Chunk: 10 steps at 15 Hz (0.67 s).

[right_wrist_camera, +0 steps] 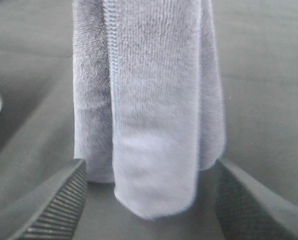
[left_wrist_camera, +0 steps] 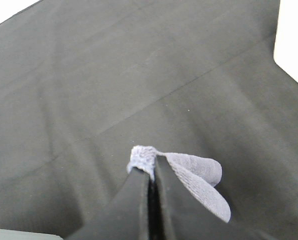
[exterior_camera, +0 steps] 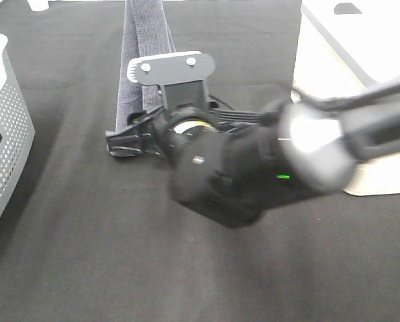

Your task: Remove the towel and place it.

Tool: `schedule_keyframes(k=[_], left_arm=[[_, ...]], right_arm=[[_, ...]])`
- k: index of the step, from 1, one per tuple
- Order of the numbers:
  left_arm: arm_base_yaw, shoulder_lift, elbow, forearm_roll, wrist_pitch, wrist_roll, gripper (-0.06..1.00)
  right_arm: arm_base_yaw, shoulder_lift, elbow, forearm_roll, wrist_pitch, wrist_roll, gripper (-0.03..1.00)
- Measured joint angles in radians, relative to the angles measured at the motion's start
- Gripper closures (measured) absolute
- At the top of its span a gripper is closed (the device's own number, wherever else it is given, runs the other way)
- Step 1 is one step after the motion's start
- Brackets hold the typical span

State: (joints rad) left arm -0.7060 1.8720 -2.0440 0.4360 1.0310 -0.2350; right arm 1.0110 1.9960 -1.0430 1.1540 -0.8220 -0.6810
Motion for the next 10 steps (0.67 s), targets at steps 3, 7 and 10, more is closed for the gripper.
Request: schedule_keyframes(k=[3,7,10], left_arm=[[0.0,0.0,0.0,0.0,-0.002,-0.004,0.94],[0.0,0.0,0.0,-0.001,-0.002,-0.004,0.94],[0.0,0.0,0.0,-0.002,-0.002,-0.004,0.94]], right_arm=[[0.0,0.082,-0.113,0.062,0.034,-0.05,0.27],[0.0,0.187,-0.204,0.231,-0.005,-0.115,0.27],[0.0,0.225,-0.25,0.257,-0.028,-0.114,0.27]])
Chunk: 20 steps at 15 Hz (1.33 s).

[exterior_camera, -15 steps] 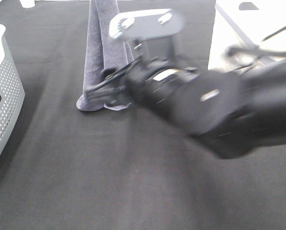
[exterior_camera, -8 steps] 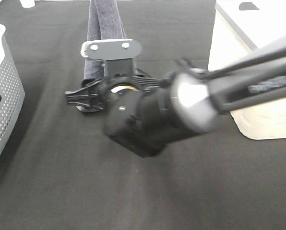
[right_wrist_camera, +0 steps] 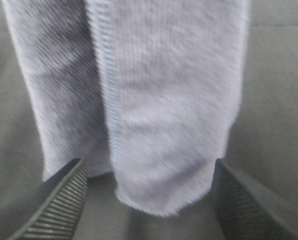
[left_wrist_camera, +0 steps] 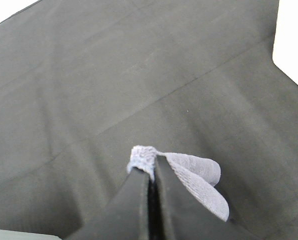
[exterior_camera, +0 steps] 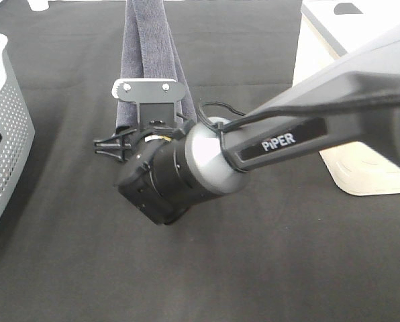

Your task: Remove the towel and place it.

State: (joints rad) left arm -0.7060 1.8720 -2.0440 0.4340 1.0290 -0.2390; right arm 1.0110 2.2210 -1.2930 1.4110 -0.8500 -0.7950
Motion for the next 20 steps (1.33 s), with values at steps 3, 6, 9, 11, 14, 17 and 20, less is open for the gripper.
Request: schedule_keyframes(k=[3,6,9,11,14,17,20], left_arm=[[0.0,0.0,0.0,-0.009,0.0,0.0,0.94],[0.0,0.0,0.0,-0.009,0.0,0.0,0.94],[0.0,0.0,0.0,-0.012,0.0,0.0,0.94],[0.0,0.0,0.0,-0.012,0.0,0.0,0.94],[0.0,0.0,0.0,-0.013,0.0,0.001,0.94],[0.0,0.0,0.0,-0.013,0.0,0.015,0.94],[0.019,0.0,-0.007,-0.041,-0.01,0.025,0.94]], right_arm=[[-0.012,0.029,-0.041,0.036,-0.019,0.0,0.27],[-0.047,0.063,-0.042,0.103,-0.044,0.036,0.27],[-0.062,0.085,-0.045,0.105,-0.044,0.038,0.27],[-0.062,0.087,-0.045,0.104,-0.043,0.038,0.32],[-0.062,0.087,-0.045,0.095,-0.112,0.038,0.72],[-0.062,0.074,-0.045,0.096,-0.097,-0.011,0.95],[-0.062,-0.013,-0.045,0.168,0.056,-0.265,0.95]])
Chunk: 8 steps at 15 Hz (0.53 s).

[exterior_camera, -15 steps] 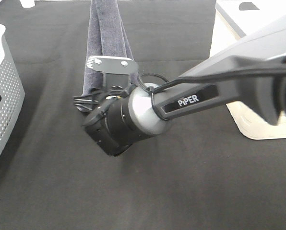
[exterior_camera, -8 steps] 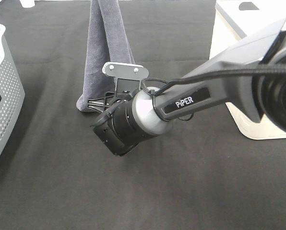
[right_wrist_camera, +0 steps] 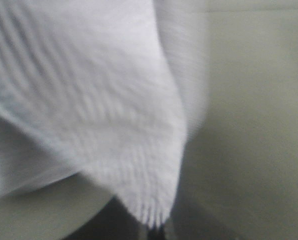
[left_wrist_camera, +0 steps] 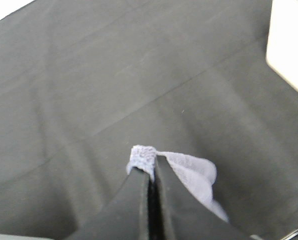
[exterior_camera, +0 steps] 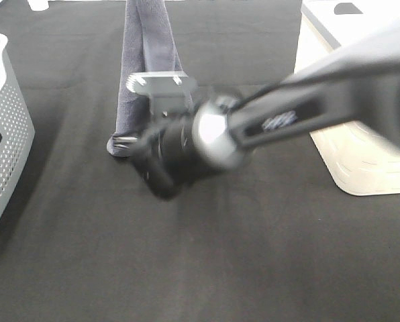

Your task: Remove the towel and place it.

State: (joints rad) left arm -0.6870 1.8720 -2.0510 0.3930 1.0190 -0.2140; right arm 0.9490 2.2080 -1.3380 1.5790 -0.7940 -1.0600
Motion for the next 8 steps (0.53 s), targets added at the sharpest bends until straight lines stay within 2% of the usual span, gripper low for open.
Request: schedule_keyframes(k=[2,5,8], left_arm=[[0.045,0.0,-0.038,-0.096,-0.007,0.029,0.94],[0.162,0.0,-0.126,-0.315,-0.023,0.11,0.94],[0.291,-0.002,-0.161,-0.527,-0.06,0.161,0.94]], right_arm=[[-0.013,-0.083,0.0,0.023,0.124,-0.243,0.95],[-0.085,-0.183,0.021,0.145,0.392,-0.567,0.95],[-0.158,-0.309,0.105,0.162,0.521,-0.707,0.95]])
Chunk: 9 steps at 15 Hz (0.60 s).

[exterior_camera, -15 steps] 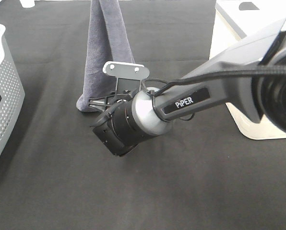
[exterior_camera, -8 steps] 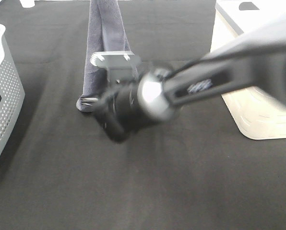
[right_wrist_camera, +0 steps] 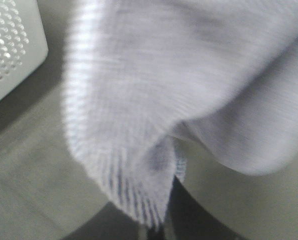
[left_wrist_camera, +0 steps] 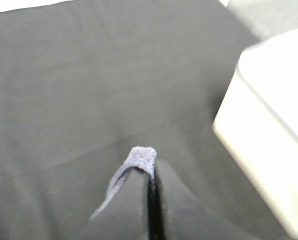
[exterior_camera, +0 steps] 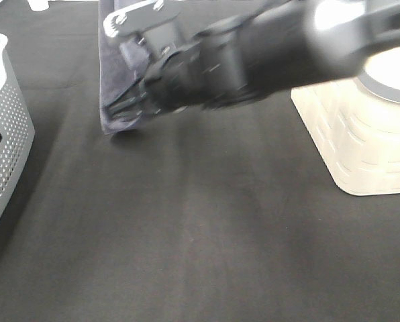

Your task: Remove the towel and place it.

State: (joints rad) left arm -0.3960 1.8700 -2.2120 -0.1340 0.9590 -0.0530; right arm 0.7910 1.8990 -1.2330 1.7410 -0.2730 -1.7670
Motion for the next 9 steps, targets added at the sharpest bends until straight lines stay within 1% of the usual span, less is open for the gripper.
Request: schedule_keyframes(k=[2,3,4,5,6,7,8,9], left_arm=[[0.068,0.0,0.0,-0.125,-0.022,0.028,0.94],[0.088,0.0,0.0,-0.177,-0.033,0.043,0.94],[0.096,0.0,0.0,-0.21,-0.039,0.053,0.94],[0.097,0.0,0.0,-0.227,-0.039,0.069,0.94],[0.097,0.0,0.0,-0.235,-0.039,0.076,0.94],[0.097,0.0,0.0,-0.242,-0.039,0.077,0.94],[0.097,0.0,0.0,-0.244,-0.039,0.077,0.94],[0.097,0.0,0.0,-0.25,-0.039,0.077,0.94]], right_arm=[[-0.056,-0.09,0.072,0.003,0.14,-0.035,0.95],[-0.09,-0.121,0.105,0.006,0.237,-0.043,0.95],[-0.125,-0.147,0.138,-0.001,0.339,-0.039,0.95],[-0.158,-0.166,0.153,-0.063,0.441,0.0,0.95],[-0.194,-0.182,0.152,-0.198,0.55,0.111,0.95],[-0.227,-0.191,0.135,-0.377,0.661,0.267,0.95],[-0.243,-0.193,0.116,-0.497,0.711,0.369,0.95],[-0.259,-0.193,0.071,-0.74,0.789,0.566,0.95]])
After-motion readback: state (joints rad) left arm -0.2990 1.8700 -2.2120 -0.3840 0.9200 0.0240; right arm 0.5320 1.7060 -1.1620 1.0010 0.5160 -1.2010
